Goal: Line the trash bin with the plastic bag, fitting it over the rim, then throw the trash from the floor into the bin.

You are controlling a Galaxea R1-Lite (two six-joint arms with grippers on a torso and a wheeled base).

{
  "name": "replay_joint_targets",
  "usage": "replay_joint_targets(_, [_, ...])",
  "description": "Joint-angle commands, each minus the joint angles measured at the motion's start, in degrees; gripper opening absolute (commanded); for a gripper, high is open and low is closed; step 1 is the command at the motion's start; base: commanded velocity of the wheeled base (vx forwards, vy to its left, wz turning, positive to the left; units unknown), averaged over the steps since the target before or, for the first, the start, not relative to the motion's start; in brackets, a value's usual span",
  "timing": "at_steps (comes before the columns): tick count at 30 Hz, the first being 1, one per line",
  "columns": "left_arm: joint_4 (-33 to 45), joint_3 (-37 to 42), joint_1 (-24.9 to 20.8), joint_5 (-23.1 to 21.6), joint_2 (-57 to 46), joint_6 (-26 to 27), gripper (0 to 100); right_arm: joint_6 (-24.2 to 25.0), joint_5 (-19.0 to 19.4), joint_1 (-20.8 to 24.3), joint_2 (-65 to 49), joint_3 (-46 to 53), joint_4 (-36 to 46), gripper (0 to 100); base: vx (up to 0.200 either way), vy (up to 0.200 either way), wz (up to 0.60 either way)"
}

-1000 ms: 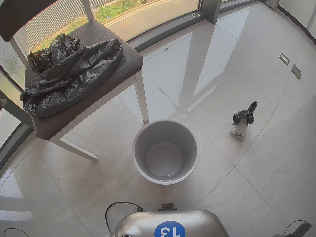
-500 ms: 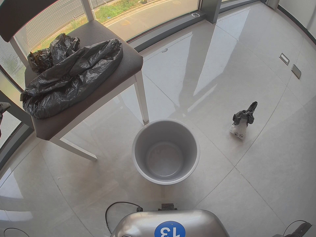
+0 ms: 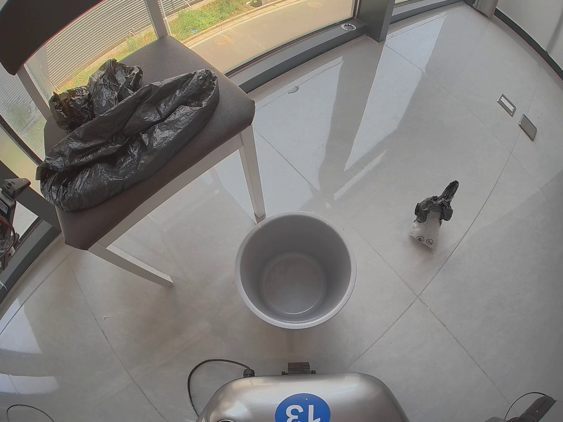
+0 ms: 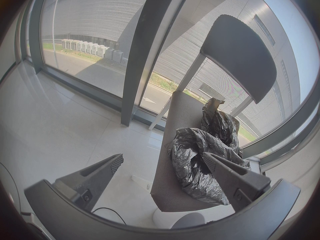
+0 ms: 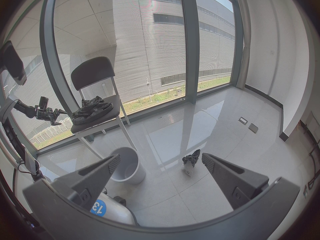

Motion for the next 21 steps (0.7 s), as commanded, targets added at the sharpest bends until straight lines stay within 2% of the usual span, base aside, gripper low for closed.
replay_joint_targets(1, [-0.3, 0.2, -0.2, -0.3, 1.3, -1.5, 100, -0.1, -0.1, 0.0, -0.1, 0.0, 0.0, 100, 0.0, 0.0, 0.0])
replay_joint_targets(4, [-0.8, 0.0, -0.2, -0.3, 2.0, -2.8, 100, -0.1, 0.0, 0.0, -0.1, 0.0, 0.0, 100, 0.0, 0.0, 0.0])
replay_joint_targets(7, [-4.6, 0.4, -0.3, -0.6, 3.4, -4.7, 100, -0.7, -0.1, 0.0, -0.1, -0.2, -0.1, 100, 0.0, 0.0, 0.0])
replay_joint_targets(13, [-5.1, 1.0, -1.6, -1.4, 3.0, -4.7, 100, -1.7, -0.2, 0.0, -0.2, -0.2, -0.1, 100, 0.0, 0.0, 0.0])
replay_joint_targets(21, [-3.3, 4.0, -3.1, -1.4, -8.7, -4.3, 100, -1.8, -0.3, 0.0, -0.3, -0.2, -0.3, 100, 0.0, 0.0, 0.0])
